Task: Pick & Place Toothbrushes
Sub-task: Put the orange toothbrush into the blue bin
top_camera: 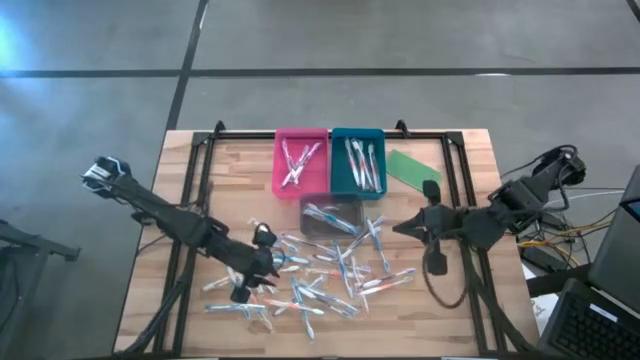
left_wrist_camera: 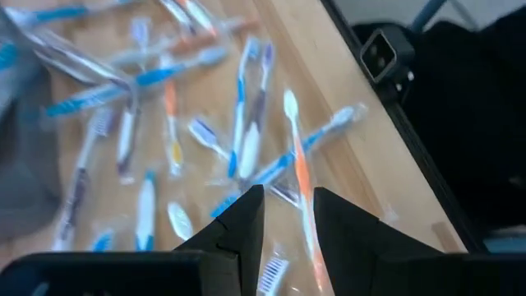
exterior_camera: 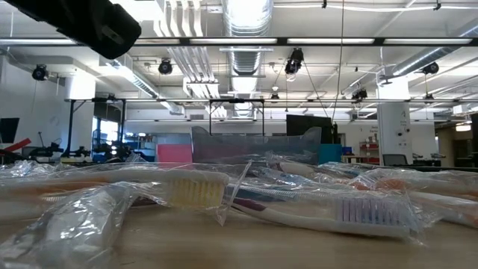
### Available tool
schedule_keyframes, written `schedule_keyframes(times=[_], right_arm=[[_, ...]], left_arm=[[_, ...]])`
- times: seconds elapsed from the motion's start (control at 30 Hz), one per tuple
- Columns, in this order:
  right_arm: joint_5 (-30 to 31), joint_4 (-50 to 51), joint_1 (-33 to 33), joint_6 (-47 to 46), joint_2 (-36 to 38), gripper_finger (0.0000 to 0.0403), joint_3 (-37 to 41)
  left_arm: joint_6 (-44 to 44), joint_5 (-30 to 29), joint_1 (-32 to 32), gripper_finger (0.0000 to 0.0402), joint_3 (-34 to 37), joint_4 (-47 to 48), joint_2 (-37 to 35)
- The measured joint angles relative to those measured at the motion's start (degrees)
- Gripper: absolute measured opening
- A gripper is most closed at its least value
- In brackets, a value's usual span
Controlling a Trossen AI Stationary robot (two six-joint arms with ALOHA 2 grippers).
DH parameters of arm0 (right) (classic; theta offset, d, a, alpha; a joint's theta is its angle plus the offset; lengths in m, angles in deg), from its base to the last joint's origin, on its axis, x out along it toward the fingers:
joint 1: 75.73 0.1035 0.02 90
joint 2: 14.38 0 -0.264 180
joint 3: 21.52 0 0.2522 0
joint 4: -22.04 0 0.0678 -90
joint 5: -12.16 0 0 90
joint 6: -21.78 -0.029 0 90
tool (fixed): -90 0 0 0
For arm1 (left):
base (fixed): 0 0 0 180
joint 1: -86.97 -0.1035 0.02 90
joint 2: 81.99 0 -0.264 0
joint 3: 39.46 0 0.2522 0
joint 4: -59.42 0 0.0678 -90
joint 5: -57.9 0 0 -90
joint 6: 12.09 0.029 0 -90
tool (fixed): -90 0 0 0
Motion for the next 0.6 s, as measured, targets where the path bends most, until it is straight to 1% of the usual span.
schedule_keyframes(times=[0.13, 0.3, 0.4, 0.6], right_arm=[[1.7, 1.2, 2.7, -3.6, -0.9, 0.0008, 1.8], [3.9, 1.0, 5.9, -5.4, -2.0, 0.0008, 4.5], [6.2, 0.9, 7.3, -8.0, -2.6, 0.0008, 6.2], [6.5, 0.9, 8.3, -15.0, -2.6, 0.0008, 10.9]], left_arm=[[-2.0, 0.0, 1.3, 0.0112, -4.4, 5.3, 5.0], [-4.1, 0.0, 1.9, 0.0112, -9.5, 11.0, 10.6], [-4.6, 0.0, 2.1, 0.0112, -11.7, 12.0, 13.5], [-6.0, 0.7, 2.3, 0.0112, -14.0, 12.1, 18.2]])
